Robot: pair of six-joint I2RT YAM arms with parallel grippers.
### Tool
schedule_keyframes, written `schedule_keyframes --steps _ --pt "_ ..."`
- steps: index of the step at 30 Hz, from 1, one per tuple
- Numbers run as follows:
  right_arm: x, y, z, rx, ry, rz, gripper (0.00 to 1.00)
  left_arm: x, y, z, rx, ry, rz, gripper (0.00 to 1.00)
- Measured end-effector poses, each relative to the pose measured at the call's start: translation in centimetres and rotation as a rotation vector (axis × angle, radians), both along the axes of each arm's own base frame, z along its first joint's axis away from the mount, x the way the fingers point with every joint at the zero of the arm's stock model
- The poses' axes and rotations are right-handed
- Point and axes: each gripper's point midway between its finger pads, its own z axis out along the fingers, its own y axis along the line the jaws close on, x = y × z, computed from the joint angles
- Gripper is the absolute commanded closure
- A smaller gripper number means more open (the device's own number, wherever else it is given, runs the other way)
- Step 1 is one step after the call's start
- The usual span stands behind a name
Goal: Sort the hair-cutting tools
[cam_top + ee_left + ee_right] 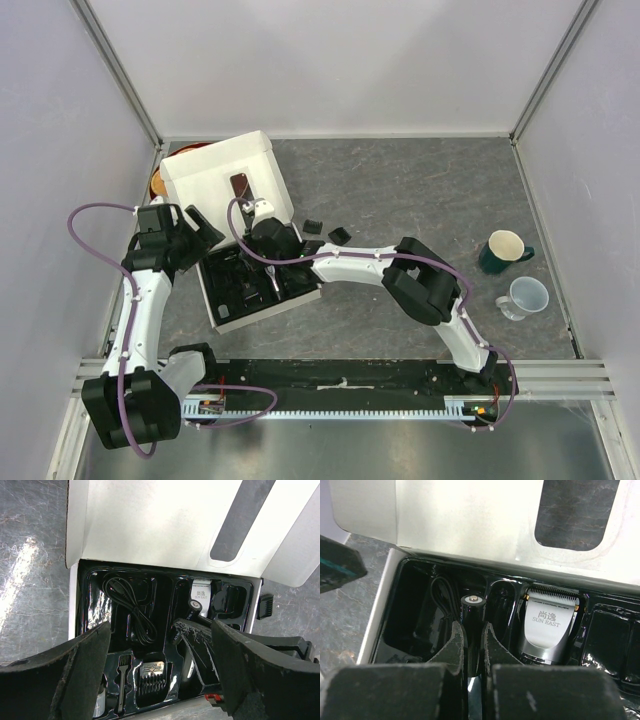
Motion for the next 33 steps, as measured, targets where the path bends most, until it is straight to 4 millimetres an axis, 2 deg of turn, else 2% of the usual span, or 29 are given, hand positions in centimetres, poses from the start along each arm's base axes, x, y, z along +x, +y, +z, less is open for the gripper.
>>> schedule_keyframes --steps 6,9,10,12,20,21,25,29,33 --pt "0.4 -0.3 -0.7 -0.025 -0.011 -0.011 1.0 0.0 0.0 0.0 0.0 0.0 0.0 0.13" --pt "0.3 -0.3 -0.7 -0.027 -0.012 -0.01 0.92 0.0 0.0 0.0 0.0 0.001 0.0 0.13" --pt "0.3 -0.3 -0.7 -0.028 -0.013 -0.01 0.85 0.0 0.0 0.0 0.0 0.001 0.0 0.13" --pt "0.3 -0.3 -0.9 -0.031 -0.012 -0.009 0.78 0.0 0.0 0.0 0.0 0.001 0.0 0.13" --pt "0.4 -0.2 -1.9 -0.053 0.004 -0.012 0.72 0.0 0.0 -0.1 -0.001 0.006 -0.001 0.13" --pt "0.4 -0.2 -1.8 -0.055 0.004 -0.013 0.66 0.0 0.0 -0.2 -0.002 0.006 -0.001 0.13" --pt "0.4 -0.1 -1.5 -0.057 0.014 -0.017 0.55 0.0 0.0 -0.2 -0.002 0.007 -0.001 0.13" --pt "0.5 0.0 -1.1 -0.057 0.017 -0.02 0.52 0.0 0.0 -0.2 -0.002 0.007 -0.001 0.13" --pt "0.6 0.0 -0.9 -0.055 0.017 -0.029 0.57 0.0 0.0 -0.2 -0.002 0.007 -0.001 0.13"
